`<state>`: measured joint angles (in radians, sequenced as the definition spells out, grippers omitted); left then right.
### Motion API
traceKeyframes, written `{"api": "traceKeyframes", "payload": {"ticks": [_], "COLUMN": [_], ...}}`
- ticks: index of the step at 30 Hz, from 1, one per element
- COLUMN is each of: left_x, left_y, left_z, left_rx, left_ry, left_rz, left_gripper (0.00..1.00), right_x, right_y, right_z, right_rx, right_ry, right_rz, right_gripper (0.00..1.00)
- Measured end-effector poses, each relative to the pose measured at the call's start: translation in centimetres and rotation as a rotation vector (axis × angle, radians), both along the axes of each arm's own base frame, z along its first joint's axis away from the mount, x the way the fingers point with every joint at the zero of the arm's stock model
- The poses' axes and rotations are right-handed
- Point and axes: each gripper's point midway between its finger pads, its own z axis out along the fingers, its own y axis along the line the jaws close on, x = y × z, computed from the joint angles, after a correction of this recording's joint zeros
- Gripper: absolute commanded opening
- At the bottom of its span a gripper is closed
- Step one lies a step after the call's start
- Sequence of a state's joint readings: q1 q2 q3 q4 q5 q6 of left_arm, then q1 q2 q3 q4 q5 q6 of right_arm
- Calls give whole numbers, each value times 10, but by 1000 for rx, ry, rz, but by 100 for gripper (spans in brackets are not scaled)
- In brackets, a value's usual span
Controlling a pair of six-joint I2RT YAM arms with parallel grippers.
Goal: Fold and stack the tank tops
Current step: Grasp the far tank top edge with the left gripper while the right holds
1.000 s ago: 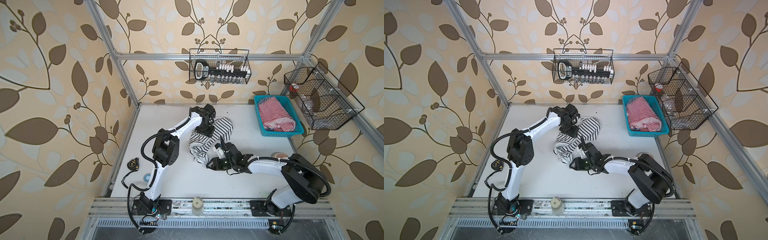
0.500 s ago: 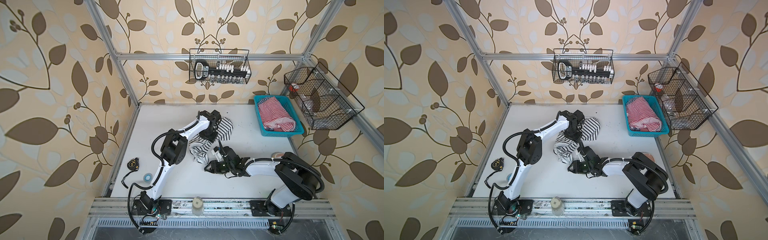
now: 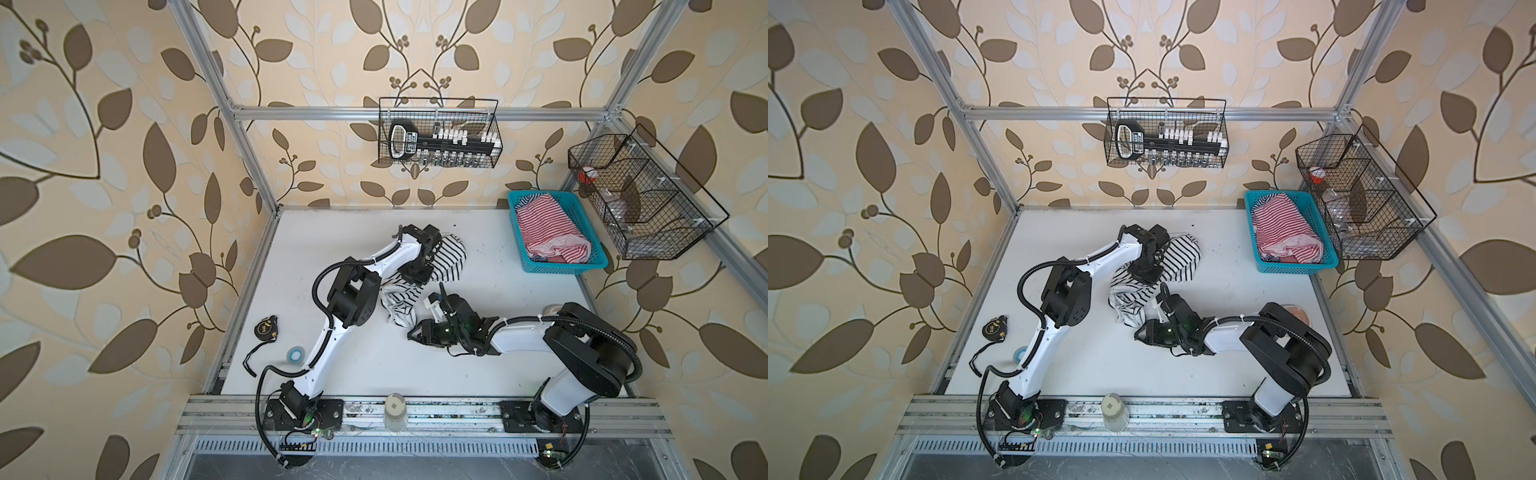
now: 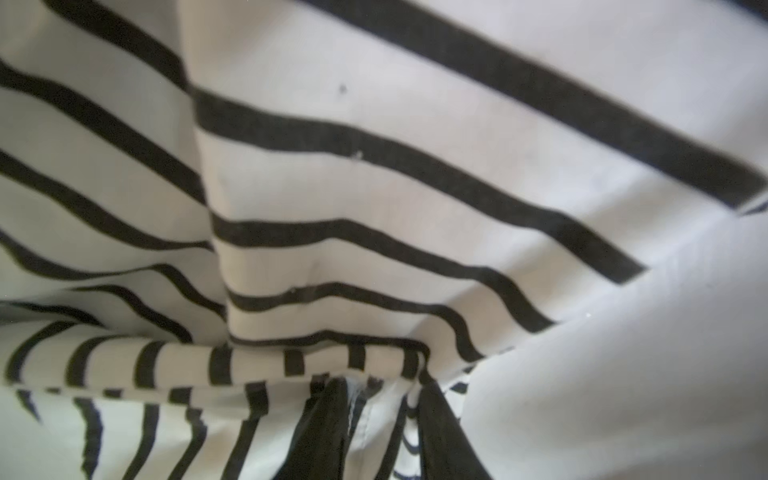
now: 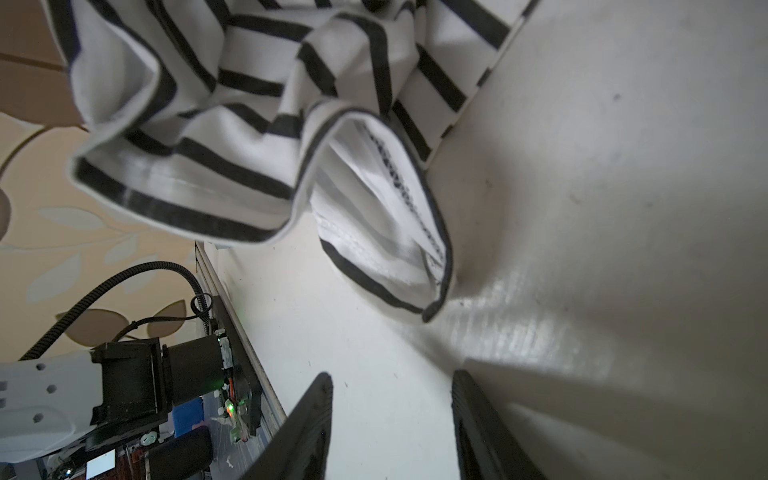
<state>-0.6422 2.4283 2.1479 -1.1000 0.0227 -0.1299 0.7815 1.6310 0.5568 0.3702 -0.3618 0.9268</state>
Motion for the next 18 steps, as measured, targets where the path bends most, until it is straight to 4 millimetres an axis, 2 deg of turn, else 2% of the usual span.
{"api": "traceKeyframes", "payload": {"ticks": [6, 12, 14, 18], "left_x": [0, 0, 1, 2], "left_y": [0, -1, -1, -2], "left_z": [1, 9, 16, 34], "left_rx": [-1, -11, -20, -41], "left_ry": [-2, -11, -21, -48], "left_rz": [6, 7, 7, 8], "left_gripper": [1, 0, 0, 0], "right_x": [11, 30, 34, 36], "right_y": [-6, -6, -3, 1], "right_z": [1, 1, 0, -7], "right_rx": [-7, -39, -43, -43], "right_ry": [-6, -15, -17, -7], "right_rz": [-37, -59, -57, -44], "right_gripper": [49, 45, 39, 16]}}
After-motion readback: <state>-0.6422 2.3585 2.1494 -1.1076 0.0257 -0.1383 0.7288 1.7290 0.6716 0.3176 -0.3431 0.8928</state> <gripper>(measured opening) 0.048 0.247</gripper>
